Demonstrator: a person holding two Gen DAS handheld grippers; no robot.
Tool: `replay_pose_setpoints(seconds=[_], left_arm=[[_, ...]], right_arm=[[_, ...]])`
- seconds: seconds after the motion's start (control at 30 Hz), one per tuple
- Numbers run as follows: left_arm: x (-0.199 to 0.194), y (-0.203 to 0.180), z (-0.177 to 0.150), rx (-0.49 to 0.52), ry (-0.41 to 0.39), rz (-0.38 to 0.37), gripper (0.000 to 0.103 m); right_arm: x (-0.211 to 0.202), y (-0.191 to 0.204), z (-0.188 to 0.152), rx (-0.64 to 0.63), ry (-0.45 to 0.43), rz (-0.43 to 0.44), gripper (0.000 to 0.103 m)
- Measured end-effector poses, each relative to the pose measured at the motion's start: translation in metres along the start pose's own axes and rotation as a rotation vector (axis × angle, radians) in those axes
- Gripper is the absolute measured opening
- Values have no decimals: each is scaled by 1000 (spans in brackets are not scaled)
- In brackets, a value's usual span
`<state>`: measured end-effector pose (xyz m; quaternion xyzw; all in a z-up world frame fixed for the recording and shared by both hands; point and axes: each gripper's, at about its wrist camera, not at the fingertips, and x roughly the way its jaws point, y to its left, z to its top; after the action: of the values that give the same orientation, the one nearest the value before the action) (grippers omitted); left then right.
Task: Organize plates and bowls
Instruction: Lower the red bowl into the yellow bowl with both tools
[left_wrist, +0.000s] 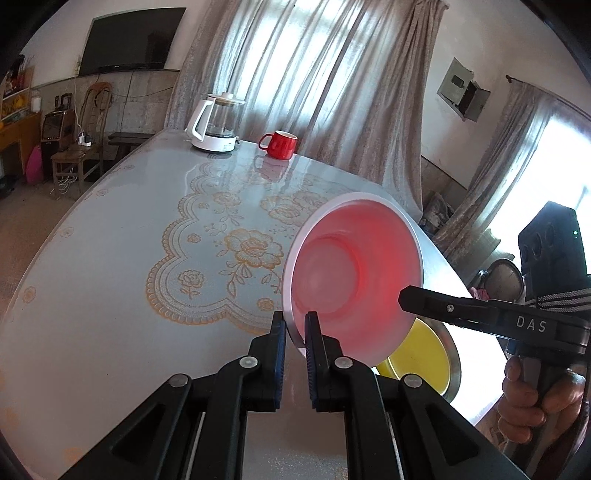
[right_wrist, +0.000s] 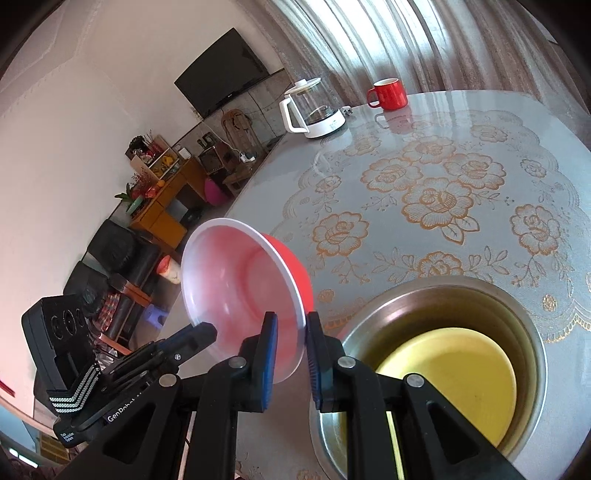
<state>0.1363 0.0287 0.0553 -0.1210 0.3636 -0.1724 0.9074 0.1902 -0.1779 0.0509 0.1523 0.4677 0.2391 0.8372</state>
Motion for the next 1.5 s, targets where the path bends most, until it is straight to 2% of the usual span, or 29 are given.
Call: replay_pose_setpoints(seconds=[0.4,0.67,0.83,1.07,1.17,1.33,1.5], left_arm=[[10,-46,-5,112,32,-65,10],[25,-75,-12,169,90,-140,10],[36,-90,-18,184,140,-184,10],[47,-94,-26,165,209,-219,10],[50,-95,-30,164,224,-213,10],[51,-92,-31,158,233,-201,10],[56,-90,-31,167,230,-158,10]], right_arm=[[-49,-28,-24,64,-68,-26,14],[-74,-51,-38,114,-90,-72,14],[-88,-65,-48,158,-97,-97,14],[-88,-85,-55,210,-57,-118,17],[-86,-90,-56,236,-48,-105,21],[-82,-91,-56,229,-56,-164,29],[-81,-87,-54,180,-79,-200,28]])
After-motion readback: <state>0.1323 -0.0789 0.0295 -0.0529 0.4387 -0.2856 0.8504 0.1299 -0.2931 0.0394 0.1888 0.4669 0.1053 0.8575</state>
